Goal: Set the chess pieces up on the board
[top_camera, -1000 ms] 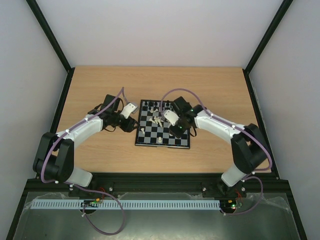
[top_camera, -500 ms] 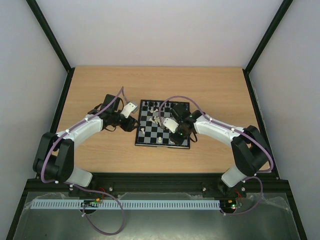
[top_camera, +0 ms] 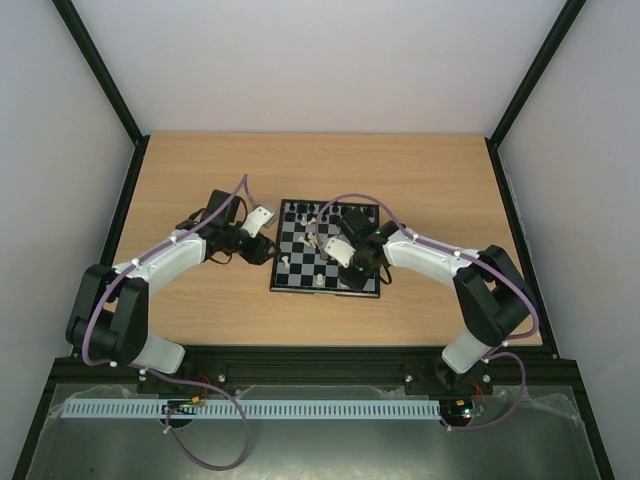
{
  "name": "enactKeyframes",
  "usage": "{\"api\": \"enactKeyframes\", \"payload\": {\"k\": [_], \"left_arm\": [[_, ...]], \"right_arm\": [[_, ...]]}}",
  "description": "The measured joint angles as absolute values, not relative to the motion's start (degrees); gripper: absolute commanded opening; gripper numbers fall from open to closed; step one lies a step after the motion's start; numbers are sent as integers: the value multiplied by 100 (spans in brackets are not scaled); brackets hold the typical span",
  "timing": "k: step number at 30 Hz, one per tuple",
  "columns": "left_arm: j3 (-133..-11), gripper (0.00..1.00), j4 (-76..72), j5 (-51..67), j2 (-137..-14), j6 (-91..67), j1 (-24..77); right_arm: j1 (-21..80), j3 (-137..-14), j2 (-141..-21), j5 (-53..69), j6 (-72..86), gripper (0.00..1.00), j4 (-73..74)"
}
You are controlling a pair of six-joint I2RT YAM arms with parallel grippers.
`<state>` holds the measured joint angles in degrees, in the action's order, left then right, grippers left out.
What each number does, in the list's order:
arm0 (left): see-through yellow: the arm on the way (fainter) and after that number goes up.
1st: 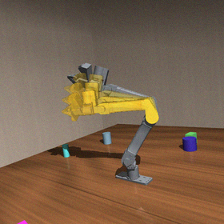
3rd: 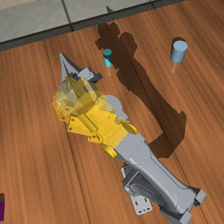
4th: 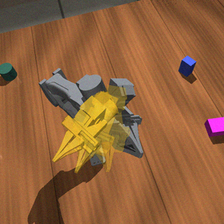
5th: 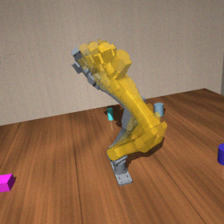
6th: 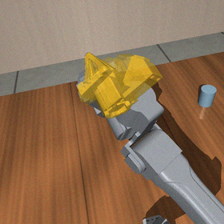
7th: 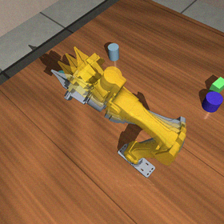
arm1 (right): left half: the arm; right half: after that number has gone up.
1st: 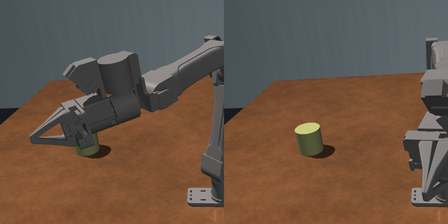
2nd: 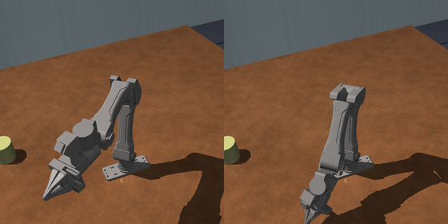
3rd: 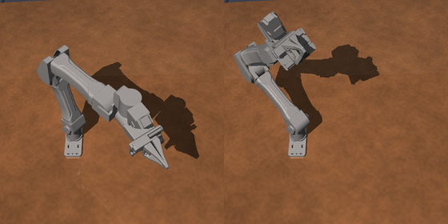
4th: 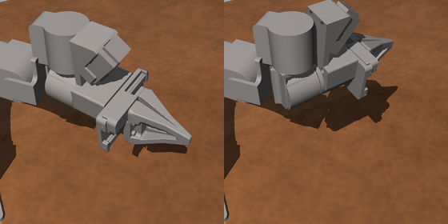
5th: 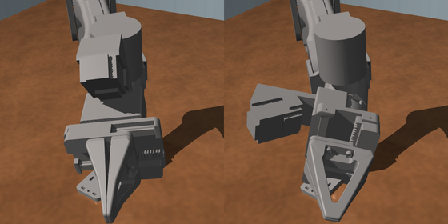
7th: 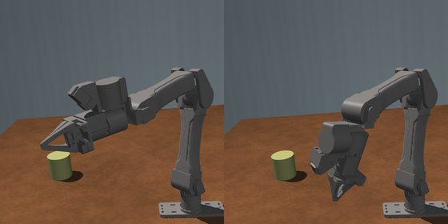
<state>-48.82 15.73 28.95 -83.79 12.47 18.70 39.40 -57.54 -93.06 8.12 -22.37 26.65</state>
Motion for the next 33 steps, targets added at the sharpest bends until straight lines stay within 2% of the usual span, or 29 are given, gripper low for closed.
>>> {"api": "enactKeyframes", "payload": {"k": [7,16,25,33], "left_arm": [[-4877,56,1570,2895,-8379,1240,1870],[-4965,54,1994,2845,-8390,1835,1870],[-5924,52,3164,2733,-8761,4440,1968],[-6184,46,3660,2209,-9308,6834,2451]], "right_arm": [[3940,-5774,-9306,687,-2248,32,2670],[3782,-6423,-9203,585,-2228,33,2895],[3262,-6724,-8663,738,-2097,31,3151],[3135,-6667,-8447,701,-2064,30,3361]]}}
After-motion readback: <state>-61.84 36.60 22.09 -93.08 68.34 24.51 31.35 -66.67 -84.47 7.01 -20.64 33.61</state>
